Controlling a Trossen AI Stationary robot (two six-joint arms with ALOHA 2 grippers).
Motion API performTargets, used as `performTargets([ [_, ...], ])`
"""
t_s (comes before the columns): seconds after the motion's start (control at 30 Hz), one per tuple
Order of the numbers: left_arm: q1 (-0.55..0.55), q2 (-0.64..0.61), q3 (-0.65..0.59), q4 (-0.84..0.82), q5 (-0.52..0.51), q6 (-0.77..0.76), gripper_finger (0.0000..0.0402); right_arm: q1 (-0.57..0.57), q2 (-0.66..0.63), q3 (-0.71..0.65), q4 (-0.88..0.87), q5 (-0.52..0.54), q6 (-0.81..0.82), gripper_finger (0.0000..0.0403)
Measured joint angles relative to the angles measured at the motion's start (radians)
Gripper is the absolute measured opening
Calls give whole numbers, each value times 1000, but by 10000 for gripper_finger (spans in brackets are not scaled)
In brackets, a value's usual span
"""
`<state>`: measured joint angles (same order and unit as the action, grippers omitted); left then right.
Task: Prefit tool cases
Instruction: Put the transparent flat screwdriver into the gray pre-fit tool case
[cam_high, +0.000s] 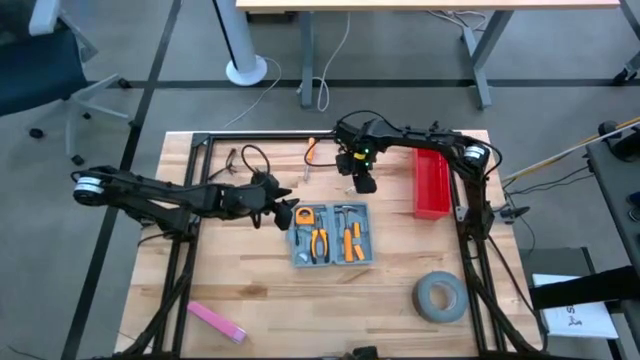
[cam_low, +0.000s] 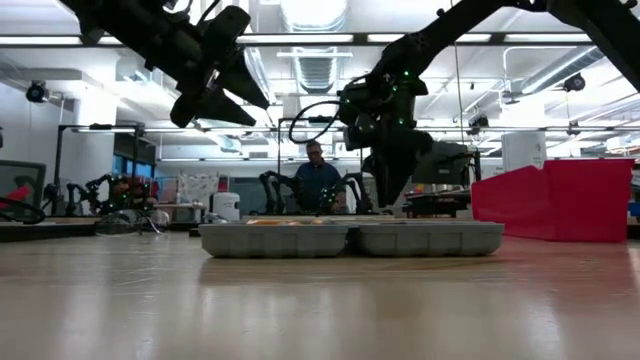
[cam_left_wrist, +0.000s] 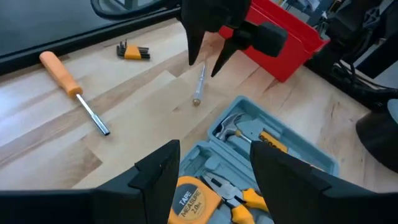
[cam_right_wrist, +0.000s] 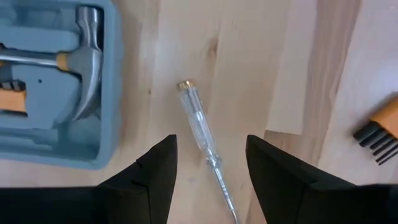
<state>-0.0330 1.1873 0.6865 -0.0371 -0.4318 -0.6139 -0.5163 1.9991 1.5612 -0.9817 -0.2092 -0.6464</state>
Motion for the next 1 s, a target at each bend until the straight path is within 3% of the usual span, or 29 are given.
performTargets([
  [0.27,0,0,0,0,-1,35,204,-1,0,-23,24,78,-13,171],
  [0.6,0,0,0,0,-5,215,204,-3,0,-24,11,78,1,168],
  [1.0,1,0,-2,-41,-7,221,204,-3,0,-21,-49,79,20,169],
])
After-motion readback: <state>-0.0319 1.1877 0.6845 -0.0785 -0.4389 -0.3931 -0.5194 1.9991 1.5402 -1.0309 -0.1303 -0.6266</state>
